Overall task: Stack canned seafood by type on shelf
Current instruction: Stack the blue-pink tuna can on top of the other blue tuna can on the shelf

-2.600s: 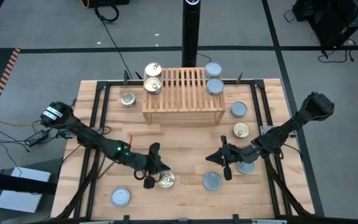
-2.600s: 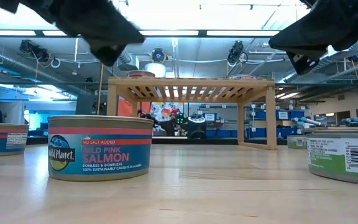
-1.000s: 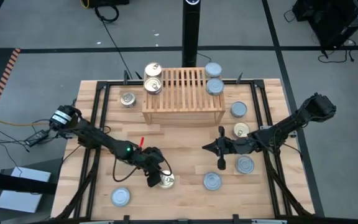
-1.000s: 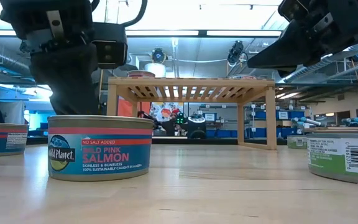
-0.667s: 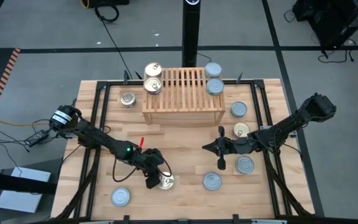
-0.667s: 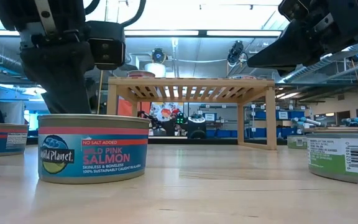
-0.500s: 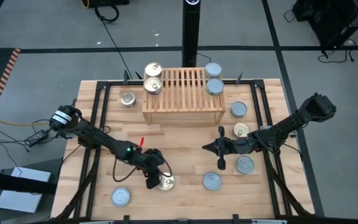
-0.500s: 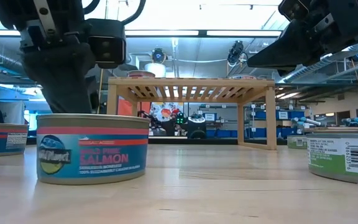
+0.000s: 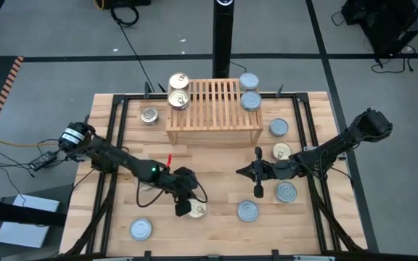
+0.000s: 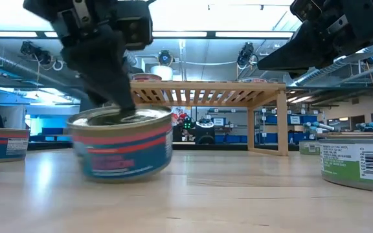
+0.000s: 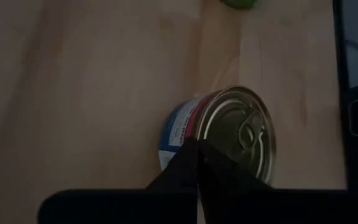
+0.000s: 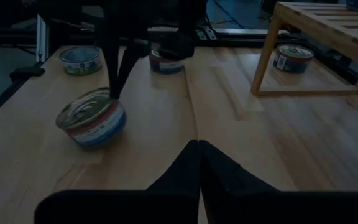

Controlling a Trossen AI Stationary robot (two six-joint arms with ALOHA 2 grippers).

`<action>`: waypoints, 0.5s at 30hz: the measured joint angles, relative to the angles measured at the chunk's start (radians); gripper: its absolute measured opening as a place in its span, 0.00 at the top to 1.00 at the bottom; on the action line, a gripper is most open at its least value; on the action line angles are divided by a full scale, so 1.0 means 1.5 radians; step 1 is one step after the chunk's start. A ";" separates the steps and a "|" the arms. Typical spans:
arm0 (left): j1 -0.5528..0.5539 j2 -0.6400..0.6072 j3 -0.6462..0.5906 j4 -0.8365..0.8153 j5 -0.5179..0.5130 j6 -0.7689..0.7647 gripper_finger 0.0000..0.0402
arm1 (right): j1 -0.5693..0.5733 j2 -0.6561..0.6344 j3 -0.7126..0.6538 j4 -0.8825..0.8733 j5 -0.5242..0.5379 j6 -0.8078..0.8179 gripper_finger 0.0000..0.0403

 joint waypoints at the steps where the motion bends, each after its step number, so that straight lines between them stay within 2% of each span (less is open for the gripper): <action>1: 0.001 0.000 0.011 -0.015 -0.011 0.014 0.99 | 0.000 0.000 0.000 0.000 0.000 0.000 0.96; 8: 0.000 -0.001 0.080 -0.108 -0.123 0.106 1.00 | 0.000 0.000 0.000 0.000 0.002 -0.002 0.96; 15: -0.021 0.000 0.100 -0.122 -0.280 0.185 1.00 | 0.000 0.000 0.000 0.000 0.002 -0.002 0.96</action>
